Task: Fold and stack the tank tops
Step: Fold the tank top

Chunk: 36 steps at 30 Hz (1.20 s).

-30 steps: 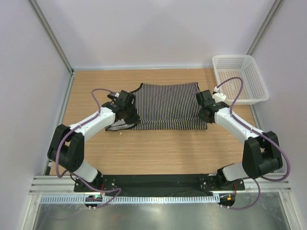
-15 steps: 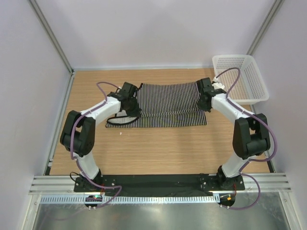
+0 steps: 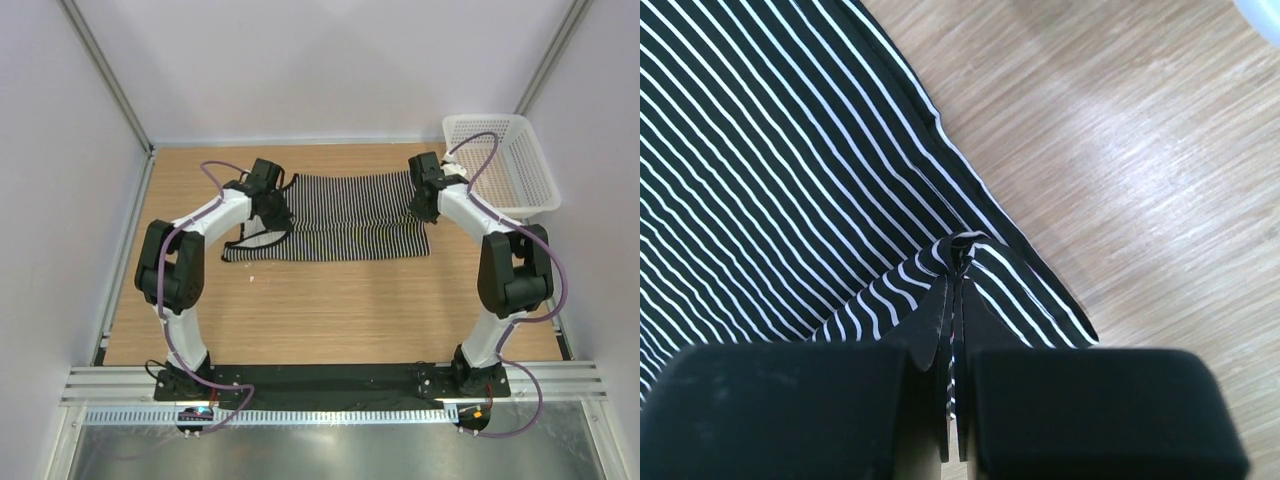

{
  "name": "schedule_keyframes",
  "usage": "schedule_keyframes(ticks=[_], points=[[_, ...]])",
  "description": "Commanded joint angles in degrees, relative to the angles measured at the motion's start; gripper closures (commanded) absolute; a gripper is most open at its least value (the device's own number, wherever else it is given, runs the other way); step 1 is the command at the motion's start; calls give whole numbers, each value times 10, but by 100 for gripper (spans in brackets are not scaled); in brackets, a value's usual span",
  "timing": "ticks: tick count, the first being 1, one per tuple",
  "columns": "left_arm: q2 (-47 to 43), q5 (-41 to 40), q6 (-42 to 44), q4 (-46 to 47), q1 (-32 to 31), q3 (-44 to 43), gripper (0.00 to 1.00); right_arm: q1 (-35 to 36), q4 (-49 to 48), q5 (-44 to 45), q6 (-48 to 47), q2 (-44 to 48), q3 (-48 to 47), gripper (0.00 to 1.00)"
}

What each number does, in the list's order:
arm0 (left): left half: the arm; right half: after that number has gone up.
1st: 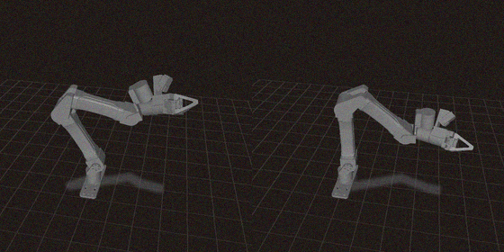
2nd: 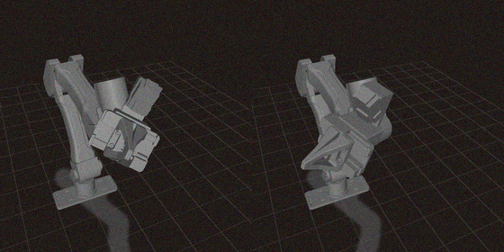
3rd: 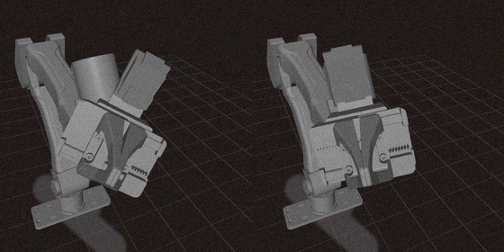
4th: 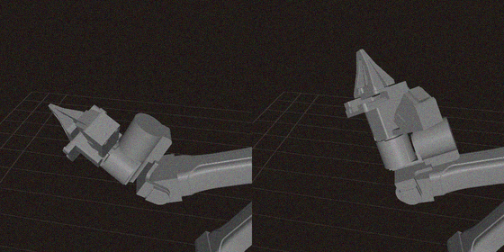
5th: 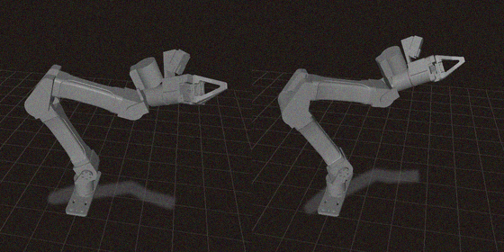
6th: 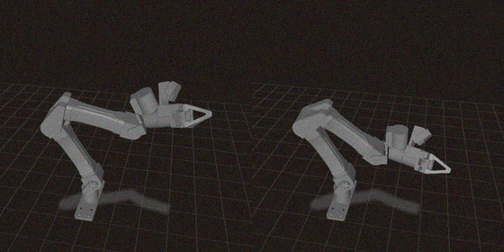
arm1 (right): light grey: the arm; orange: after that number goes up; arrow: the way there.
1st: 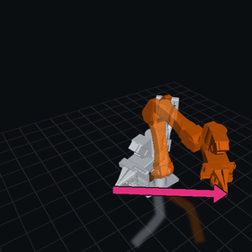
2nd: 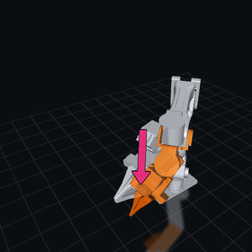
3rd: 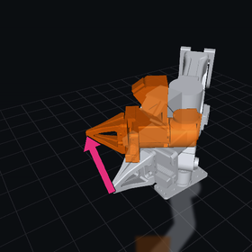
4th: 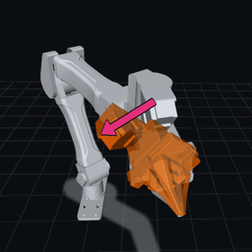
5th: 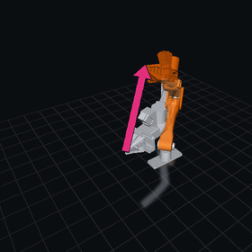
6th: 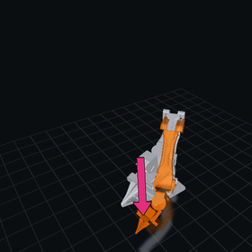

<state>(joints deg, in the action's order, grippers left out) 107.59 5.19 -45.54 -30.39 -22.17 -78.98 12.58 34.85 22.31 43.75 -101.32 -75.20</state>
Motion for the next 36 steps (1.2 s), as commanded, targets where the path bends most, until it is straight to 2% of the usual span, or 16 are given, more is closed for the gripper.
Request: schedule_keyframes(ticks=[1,11,22,25,26,27,28,29,30,31,33,36], points=[[14,6,16,-12,11,-34,100,-6,6,20,5,-9,-34,98],[58,0,19,-25,13,-82,100,-9,9,38,17,-31,-57,98],[107,-26,14,-41,22,-139,100,-15,14,43,28,-112,-122,96],[114,-32,15,-48,27,-150,100,-18,14,30,16,-126,-141,80],[114,-31,18,-48,28,-150,93,-19,16,27,10,-132,-152,65],[112,-38,16,-48,29,-149,88,-20,16,22,7,-132,-155,63],[107,-46,14,-48,30,-146,79,-21,15,27,7,-130,-157,59],[101,-52,15,-42,30,-139,69,-22,15,31,9,-122,-155,49],[86,-83,18,-37,30,-135,64,-21,15,36,9,-115,-155,38],[78,-94,20,-38,30,-133,54,-21,9,41,6,-107,-153,31],[62,-110,29,-37,30,-133,47,-21,5,50,-3,-86,-148,28],[44,-127,38,-41,30,-135,45,-21,-13,56,-24,-53,-125,29]])
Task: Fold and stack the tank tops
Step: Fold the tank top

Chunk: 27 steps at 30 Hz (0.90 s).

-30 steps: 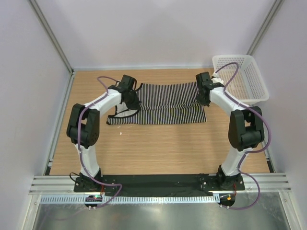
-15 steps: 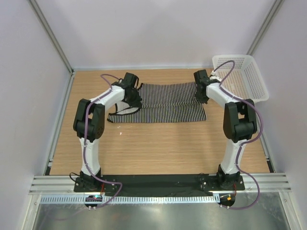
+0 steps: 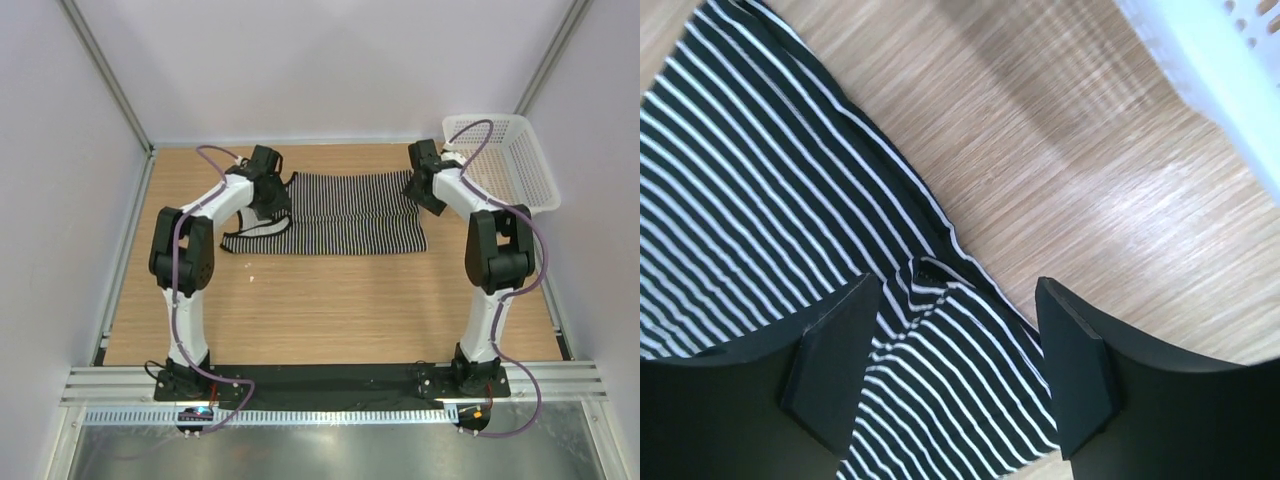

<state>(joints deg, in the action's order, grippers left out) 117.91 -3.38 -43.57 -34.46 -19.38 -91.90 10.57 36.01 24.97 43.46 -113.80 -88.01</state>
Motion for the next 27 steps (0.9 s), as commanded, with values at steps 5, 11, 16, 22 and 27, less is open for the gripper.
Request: schedule_keyframes(ticks=[5,11,16,22,27], points=[[-101,-32,28,7,-8,22,46,-1,-84,-38,-56,132,91,38],[-153,10,29,54,-41,107,69,1,-169,-144,-71,211,216,59],[-131,50,24,79,-46,115,87,1,-170,-136,-71,201,229,86],[-60,75,17,84,-47,58,94,-2,-146,-119,-68,126,153,99],[13,88,17,64,-40,-9,98,-8,-129,-115,-60,55,88,99]])
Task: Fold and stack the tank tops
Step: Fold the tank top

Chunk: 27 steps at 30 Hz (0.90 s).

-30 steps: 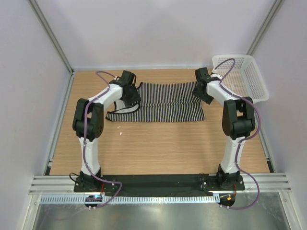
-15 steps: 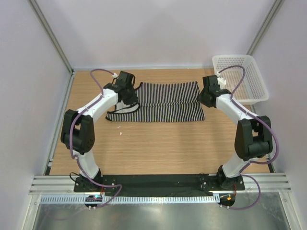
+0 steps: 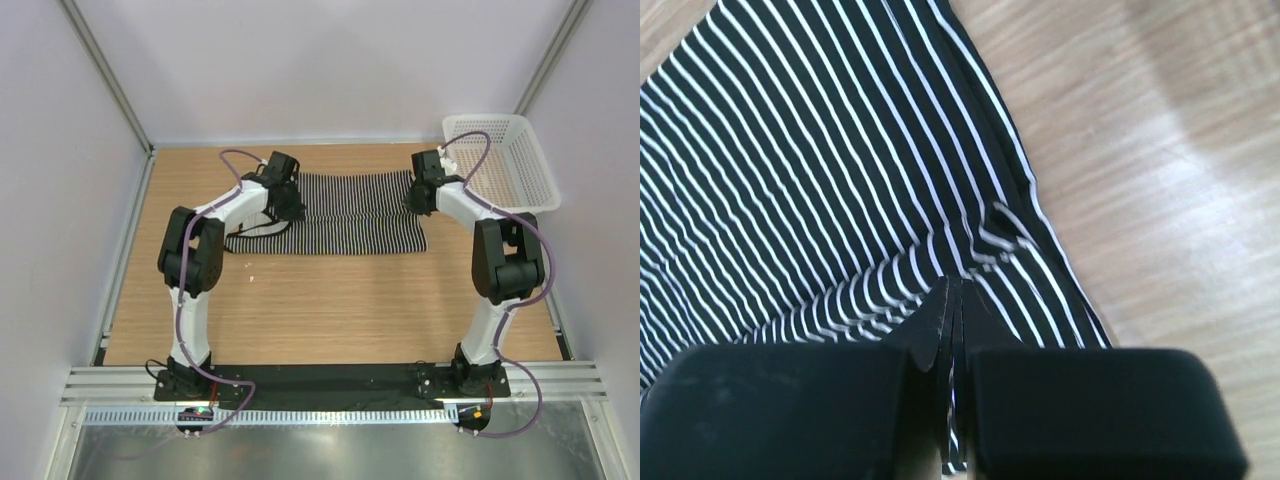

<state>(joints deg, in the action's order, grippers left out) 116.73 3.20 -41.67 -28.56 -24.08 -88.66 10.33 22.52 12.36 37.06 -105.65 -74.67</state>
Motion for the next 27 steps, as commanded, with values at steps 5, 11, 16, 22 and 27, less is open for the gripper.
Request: schedule_keyframes(ticks=[5,11,16,22,27], points=[[69,9,-10,1,27,-71,100,-17,11,23,13,-61,-69,99],[89,-6,-5,2,39,-75,100,-19,24,32,18,-93,-79,99],[101,-15,-1,2,39,-81,100,-20,53,56,22,-106,-99,99],[72,-21,6,-2,39,-72,94,-20,54,54,7,-90,-108,99],[15,-82,33,-18,39,-76,68,-20,56,57,-43,-70,-151,94]])
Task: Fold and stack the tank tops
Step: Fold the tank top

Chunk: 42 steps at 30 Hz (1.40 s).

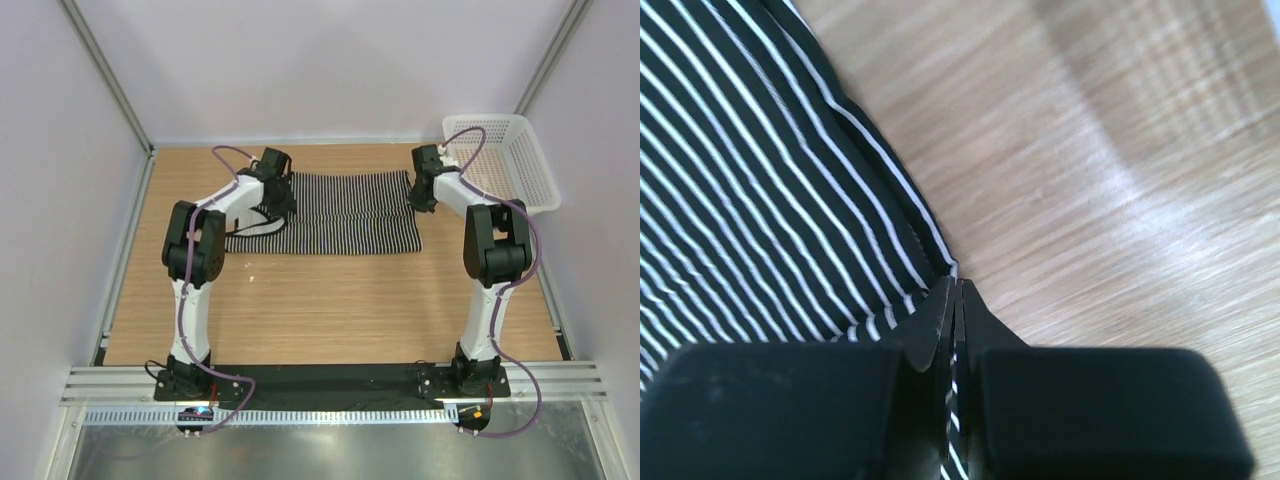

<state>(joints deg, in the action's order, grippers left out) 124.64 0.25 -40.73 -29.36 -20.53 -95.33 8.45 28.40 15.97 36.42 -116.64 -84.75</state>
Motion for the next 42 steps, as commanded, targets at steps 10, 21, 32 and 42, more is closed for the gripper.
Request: schedule_keyframes(ticks=[10,21,32,42], points=[[20,-74,85,-46,30,-185,47,-15,77,-36,-106,-106,-269,62],[121,-15,119,4,45,-289,47,-36,33,-117,-121,-195,-363,49],[155,-8,117,22,46,-319,47,-36,18,-128,-115,-249,-405,53],[157,-4,116,41,47,-314,47,-35,6,-142,-116,-272,-418,64]])
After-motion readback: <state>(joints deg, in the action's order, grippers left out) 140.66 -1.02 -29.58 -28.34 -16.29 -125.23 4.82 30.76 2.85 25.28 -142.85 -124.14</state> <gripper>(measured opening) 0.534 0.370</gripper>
